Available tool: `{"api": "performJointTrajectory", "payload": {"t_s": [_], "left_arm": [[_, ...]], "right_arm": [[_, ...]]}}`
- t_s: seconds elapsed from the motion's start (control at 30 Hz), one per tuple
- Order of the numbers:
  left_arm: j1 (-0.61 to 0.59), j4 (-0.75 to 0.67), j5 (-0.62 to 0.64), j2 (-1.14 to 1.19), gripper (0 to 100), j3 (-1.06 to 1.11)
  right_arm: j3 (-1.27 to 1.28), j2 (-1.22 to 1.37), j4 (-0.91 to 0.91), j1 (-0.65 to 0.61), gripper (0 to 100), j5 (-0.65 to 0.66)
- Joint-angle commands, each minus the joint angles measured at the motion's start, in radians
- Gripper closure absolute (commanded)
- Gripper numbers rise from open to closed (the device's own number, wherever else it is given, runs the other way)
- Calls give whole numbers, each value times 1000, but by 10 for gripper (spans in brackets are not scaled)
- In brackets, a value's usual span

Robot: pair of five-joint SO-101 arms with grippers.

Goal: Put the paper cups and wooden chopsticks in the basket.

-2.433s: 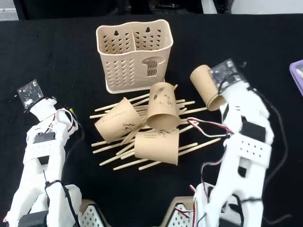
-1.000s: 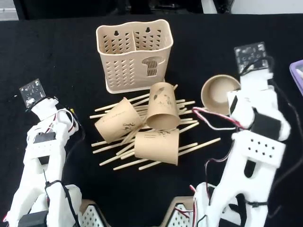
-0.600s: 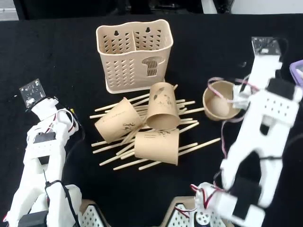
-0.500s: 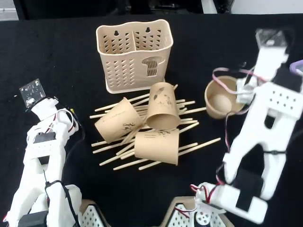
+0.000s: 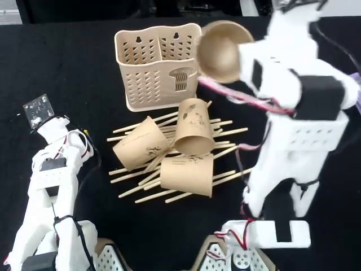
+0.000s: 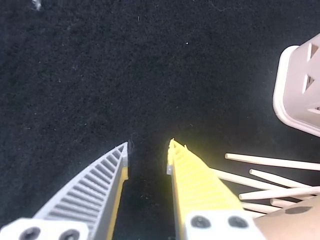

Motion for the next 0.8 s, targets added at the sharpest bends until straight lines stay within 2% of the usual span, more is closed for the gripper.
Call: {"api": "performJointTrajectory", "payload": {"t_s": [0.0,0.13,0.23,0.5,0.77], "left_arm": [[10,-11,-11,-29,863,-4],[10,-17,-11,-29,863,8],[10,-17,-11,-29,863,8],[10,-17,-11,-29,863,8],[10,-17,-11,-29,863,8]], "right_arm": [[-76,-5,-124,-117,988,-18],[15,1,-222,-206,988,-18],[85,33,-250,-219,988,-18],[99,143,-370,-132,988,-63],[101,216,-376,-103,988,-60]]}}
